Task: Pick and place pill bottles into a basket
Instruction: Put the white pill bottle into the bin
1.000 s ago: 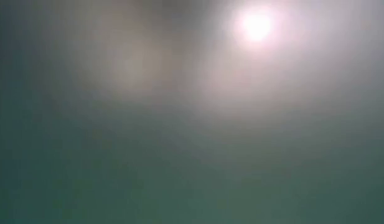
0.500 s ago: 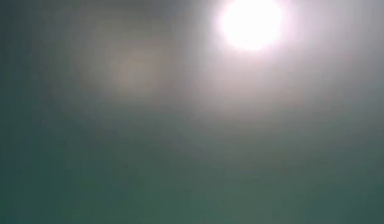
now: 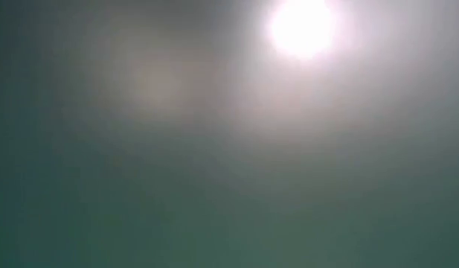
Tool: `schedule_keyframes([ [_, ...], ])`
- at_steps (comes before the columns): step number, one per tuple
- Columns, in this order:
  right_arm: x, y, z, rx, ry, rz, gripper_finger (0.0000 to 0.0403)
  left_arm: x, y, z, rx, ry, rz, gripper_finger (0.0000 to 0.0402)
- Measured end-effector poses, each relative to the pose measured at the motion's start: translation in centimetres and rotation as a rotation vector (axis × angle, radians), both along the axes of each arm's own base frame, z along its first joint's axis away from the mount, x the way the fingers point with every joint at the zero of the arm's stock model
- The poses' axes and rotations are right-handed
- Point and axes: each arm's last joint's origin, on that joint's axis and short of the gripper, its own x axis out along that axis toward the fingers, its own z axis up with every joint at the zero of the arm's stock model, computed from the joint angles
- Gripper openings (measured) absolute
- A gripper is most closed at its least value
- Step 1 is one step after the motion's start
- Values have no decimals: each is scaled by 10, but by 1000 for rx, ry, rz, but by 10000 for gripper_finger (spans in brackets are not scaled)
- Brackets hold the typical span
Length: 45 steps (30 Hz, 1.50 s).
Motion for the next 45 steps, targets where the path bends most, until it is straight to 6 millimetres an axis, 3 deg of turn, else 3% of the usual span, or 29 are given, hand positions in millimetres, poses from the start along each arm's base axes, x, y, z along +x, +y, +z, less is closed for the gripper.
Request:
schedule_keyframes([
  [6, 0, 0, 0, 3, -2, -1, 216, 22, -15, -11, 1, -1, -15, 194],
  [15, 0, 0, 0, 11, -2, 2, 216, 52, -18, -17, 11, -7, -19, 194],
  [26, -1, 1, -5, 39, 37, 26, 216, 57, -17, -44, -30, 45, -7, 194],
  [45, -1, 11, -5, 34, 44, 67, 216, 67, 0, -47, -5, 76, -10, 194],
])
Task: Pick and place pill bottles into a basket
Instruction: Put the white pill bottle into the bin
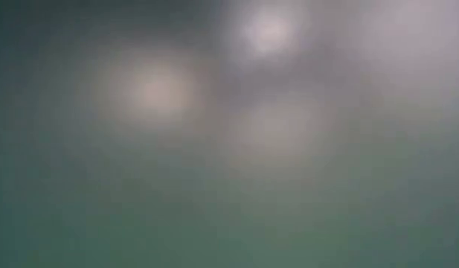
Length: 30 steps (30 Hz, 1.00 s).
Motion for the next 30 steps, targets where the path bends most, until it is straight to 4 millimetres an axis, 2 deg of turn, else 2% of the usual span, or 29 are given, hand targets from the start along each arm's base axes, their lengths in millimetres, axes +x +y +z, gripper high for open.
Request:
schedule_keyframes([
  [8, 0, 0, 0, -2, 1, 1, 216, 1, 2, -2, 5, 17, -7, 194],
  [18, 0, 0, 0, -6, 3, 3, 216, 8, 14, -1, 2, 16, -12, 194],
  [30, 0, 0, 0, -17, 9, 8, 216, 14, 12, 2, 8, 47, -54, 194],
])
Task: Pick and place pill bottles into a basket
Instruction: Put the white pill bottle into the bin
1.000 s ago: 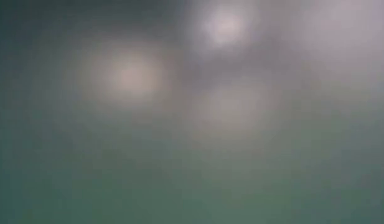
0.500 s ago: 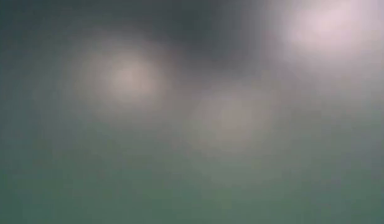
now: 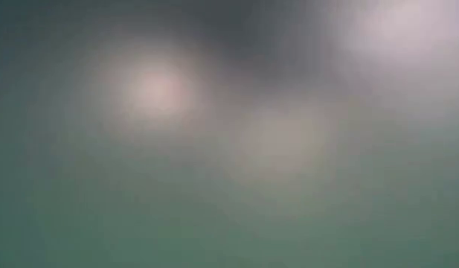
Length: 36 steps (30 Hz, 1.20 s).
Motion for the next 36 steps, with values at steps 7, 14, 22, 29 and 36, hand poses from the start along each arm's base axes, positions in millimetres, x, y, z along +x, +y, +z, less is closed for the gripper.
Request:
schedule_keyframes([
  [7, 0, 0, 0, -5, 3, 3, 216, 10, -5, 10, 28, 44, 25, 194],
  [14, 0, 0, 0, -5, 3, 3, 216, 12, -5, 10, 41, 61, 48, 254],
  [22, -1, 0, -1, -5, 18, 3, 216, 11, -4, 7, 28, 89, 51, 235],
  [29, -1, 0, -3, -5, 33, 3, 216, 12, -4, 13, 29, 24, 72, 211],
  [36, -3, 1, -7, 30, 82, 31, 216, 18, 11, 34, 54, -84, 157, 194],
])
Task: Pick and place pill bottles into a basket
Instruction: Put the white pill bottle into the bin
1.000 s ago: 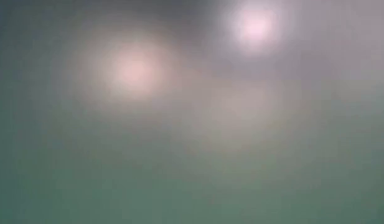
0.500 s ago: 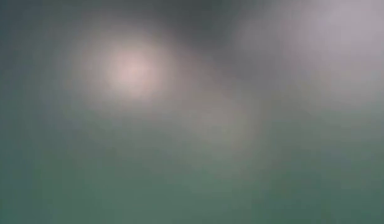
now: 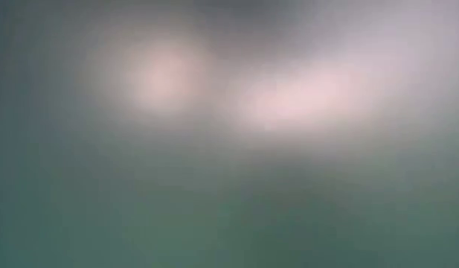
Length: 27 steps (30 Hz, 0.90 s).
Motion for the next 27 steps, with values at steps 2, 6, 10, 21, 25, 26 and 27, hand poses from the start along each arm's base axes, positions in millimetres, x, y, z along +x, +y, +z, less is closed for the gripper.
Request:
schedule_keyframes([
  [2, -1, 1, -2, 22, 23, 10, 216, 1, 6, 8, 12, -14, 15, 190],
  [6, -2, 1, -8, 63, 76, 14, 216, 1, 18, 34, 76, -52, 37, 185],
  [10, 1, 3, -12, 84, 108, 28, 216, -4, 33, 69, 135, -88, 66, 182],
  [21, 16, 18, -25, 55, 216, 81, 216, -46, 87, 154, 291, 86, 93, 183],
  [25, 25, 22, -30, 46, 249, 103, 216, -69, 104, 175, 316, 163, 97, 184],
  [26, 28, 24, -31, 41, 258, 112, 216, -73, 107, 179, 317, 171, 97, 184],
  [27, 29, 24, -32, 36, 263, 117, 216, -78, 111, 184, 321, 184, 97, 184],
])
